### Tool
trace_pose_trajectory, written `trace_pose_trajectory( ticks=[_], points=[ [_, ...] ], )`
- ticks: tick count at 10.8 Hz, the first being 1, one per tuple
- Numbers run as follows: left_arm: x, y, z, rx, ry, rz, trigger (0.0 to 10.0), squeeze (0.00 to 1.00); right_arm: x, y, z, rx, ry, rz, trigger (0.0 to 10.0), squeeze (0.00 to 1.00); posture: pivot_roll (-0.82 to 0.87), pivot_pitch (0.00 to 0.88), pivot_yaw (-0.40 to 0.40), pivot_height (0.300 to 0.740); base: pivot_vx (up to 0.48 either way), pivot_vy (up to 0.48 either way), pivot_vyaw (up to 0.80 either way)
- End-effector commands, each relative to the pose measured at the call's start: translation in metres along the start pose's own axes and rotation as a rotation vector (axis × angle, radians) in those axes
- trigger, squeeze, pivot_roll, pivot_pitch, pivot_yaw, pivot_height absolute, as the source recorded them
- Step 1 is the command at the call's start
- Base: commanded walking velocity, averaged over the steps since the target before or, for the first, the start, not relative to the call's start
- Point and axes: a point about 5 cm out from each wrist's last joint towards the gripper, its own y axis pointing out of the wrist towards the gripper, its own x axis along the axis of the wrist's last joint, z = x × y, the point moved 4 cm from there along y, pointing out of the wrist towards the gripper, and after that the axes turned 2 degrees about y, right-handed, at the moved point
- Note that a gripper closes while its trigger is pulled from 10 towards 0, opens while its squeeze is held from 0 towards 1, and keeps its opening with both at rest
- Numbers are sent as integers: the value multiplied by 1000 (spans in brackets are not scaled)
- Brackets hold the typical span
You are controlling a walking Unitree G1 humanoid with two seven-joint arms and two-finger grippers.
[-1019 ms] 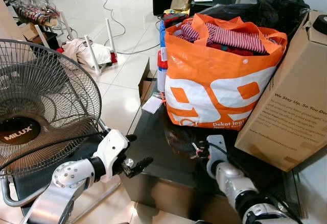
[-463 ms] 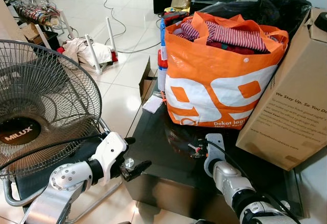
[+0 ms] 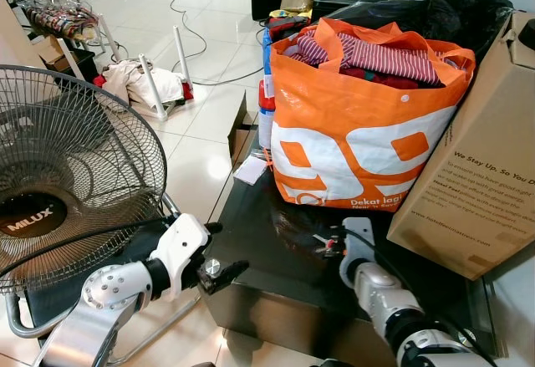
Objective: Hang keys on a hook
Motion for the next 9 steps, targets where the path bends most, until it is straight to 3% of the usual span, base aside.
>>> trace_pose_trajectory(
  ticks=[1, 4, 5, 7, 8, 9],
  points=[
    [-2, 1, 0, 4, 2, 9, 10000, 169, 7, -1, -2, 14, 10, -37, 0, 0, -36, 11, 21, 740, 0, 0, 0],
    [7, 5, 19, 156, -9, -64, 10000, 161, 25, -26, -15, 82, -87, -225, 0, 0, -49, 0, 22, 740, 0, 0, 0],
    [12, 4, 33, 293, -2, -86, 10000, 153, 38, -44, -12, 109, -45, -330, 0, 0, -49, 0, 21, 740, 0, 0, 0],
    [21, 4, 39, 383, -1, -137, 10000, 114, 50, -69, -2, 127, -27, -432, 0, 0, -47, 0, 8, 740, 0, 0, 0],
    [24, 4, 42, 407, 4, -149, 10000, 110, 54, -71, -4, 118, -5, -453, 0, 0, -43, 0, 2, 740, 0, 0, 0],
    [33, 5, 50, 462, 3, -188, 10000, 106, 64, -76, -9, 91, 42, -504, 4980, 0, -40, 0, -5, 740, 0, 0, 0]
  ],
)
